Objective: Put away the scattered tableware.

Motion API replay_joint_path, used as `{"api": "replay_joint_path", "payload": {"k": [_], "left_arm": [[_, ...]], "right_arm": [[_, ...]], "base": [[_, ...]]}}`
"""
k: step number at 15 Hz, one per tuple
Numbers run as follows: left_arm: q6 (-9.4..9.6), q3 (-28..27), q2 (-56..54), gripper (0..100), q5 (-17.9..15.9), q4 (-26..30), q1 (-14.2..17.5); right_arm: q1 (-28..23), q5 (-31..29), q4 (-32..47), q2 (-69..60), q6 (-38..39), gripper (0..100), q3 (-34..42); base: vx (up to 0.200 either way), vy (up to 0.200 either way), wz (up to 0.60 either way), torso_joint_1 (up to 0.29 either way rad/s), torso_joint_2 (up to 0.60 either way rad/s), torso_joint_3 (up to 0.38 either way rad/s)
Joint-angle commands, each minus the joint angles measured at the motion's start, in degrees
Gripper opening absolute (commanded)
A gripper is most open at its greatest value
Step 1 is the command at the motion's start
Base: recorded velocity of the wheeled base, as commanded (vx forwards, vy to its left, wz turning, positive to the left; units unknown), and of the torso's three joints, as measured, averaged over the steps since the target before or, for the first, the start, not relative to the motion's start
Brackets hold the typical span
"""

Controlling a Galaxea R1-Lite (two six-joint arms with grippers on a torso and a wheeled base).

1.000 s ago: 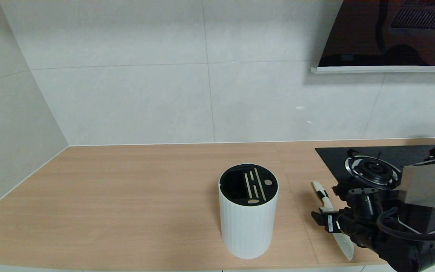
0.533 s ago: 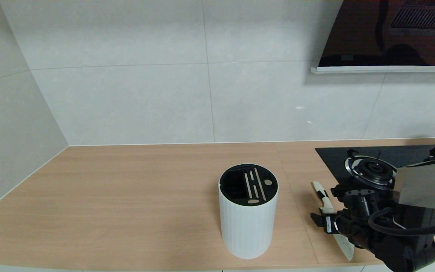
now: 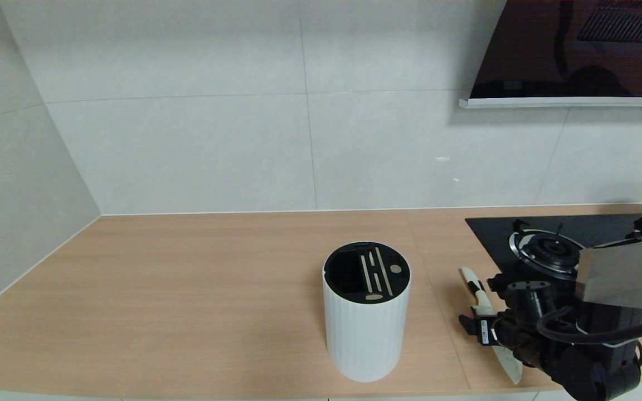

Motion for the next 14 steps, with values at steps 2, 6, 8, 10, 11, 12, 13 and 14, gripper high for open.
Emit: {"api": "replay_joint_path", "payload": {"k": [2, 6, 8, 10, 11, 12, 13, 14], "left_arm": [[-0.02, 0.0, 0.0, 100, 0.0, 0.0, 0.0], [-0.02, 0.0, 0.0, 100, 0.0, 0.0, 0.0], [-0.02, 0.0, 0.0, 100, 0.0, 0.0, 0.0], [-0.02, 0.0, 0.0, 100, 0.0, 0.0, 0.0], [-0.02, 0.0, 0.0, 100, 0.0, 0.0, 0.0], [-0.02, 0.0, 0.0, 100, 0.0, 0.0, 0.0], [-0.02, 0.0, 0.0, 100, 0.0, 0.0, 0.0], [-0.02, 0.0, 0.0, 100, -0.1, 0.0, 0.0]], "right_arm": [[0.0, 0.0, 0.0, 0.0, 0.0, 100, -0.1], [0.0, 0.0, -0.7, 0.3, 0.0, 0, 0.0], [0.0, -0.1, -0.8, 0.4, -0.1, 0, 0.0], [0.0, 0.0, -0.8, 0.4, 0.0, 0, 0.0], [0.0, -0.1, -0.8, 0.3, 0.0, 0, 0.0], [0.0, 0.0, -0.9, 0.1, 0.1, 0, 0.1], [0.0, 0.0, -0.9, -0.1, 0.1, 0, 0.1], [0.0, 0.0, -2.5, -0.9, 0.0, 0, 0.4]], "base": [[0.000, 0.000, 0.00, 0.000, 0.00, 0.000], [0.000, 0.000, 0.00, 0.000, 0.00, 0.000], [0.000, 0.000, 0.00, 0.000, 0.00, 0.000], [0.000, 0.000, 0.00, 0.000, 0.00, 0.000], [0.000, 0.000, 0.00, 0.000, 0.00, 0.000], [0.000, 0.000, 0.00, 0.000, 0.00, 0.000], [0.000, 0.000, 0.00, 0.000, 0.00, 0.000], [0.000, 0.000, 0.00, 0.000, 0.00, 0.000]]}}
